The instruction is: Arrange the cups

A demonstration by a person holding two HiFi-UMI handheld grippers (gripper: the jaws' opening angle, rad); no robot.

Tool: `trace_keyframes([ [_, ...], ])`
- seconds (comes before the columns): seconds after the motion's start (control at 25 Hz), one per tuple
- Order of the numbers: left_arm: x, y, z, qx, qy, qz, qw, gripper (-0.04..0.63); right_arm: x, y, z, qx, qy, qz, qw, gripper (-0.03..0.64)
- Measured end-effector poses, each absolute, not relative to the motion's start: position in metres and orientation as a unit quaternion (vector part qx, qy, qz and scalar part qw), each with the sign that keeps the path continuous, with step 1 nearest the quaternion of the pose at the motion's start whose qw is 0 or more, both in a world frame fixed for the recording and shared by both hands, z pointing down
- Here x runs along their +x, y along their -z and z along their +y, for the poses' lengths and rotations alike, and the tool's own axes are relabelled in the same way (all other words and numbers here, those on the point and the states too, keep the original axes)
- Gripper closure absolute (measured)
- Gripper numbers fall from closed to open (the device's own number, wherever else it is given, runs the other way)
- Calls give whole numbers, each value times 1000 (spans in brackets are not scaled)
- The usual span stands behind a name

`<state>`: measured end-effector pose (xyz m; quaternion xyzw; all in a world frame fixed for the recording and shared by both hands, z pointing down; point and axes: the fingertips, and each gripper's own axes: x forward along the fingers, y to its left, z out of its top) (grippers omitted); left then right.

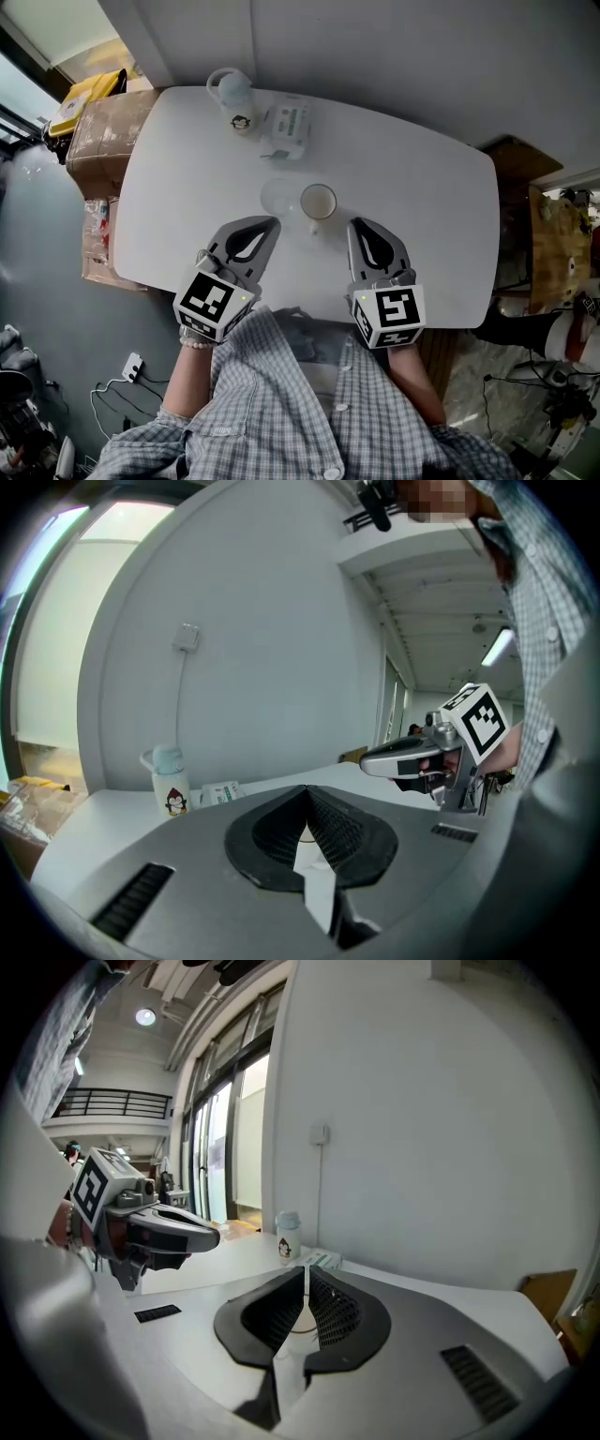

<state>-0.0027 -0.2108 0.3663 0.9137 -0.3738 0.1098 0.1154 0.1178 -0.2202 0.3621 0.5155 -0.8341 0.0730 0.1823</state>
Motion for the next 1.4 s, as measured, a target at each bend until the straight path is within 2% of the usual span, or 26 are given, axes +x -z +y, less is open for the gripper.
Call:
trace_keyframes([
  [0.28, 1, -346, -214, 918, -88, -373, 101, 584, 118, -346, -222, 514, -72, -839, 160, 584],
  [1.4, -1, -352, -200, 915, -84, -377, 117, 584, 106, -351, -205, 496, -66, -847, 178, 584],
])
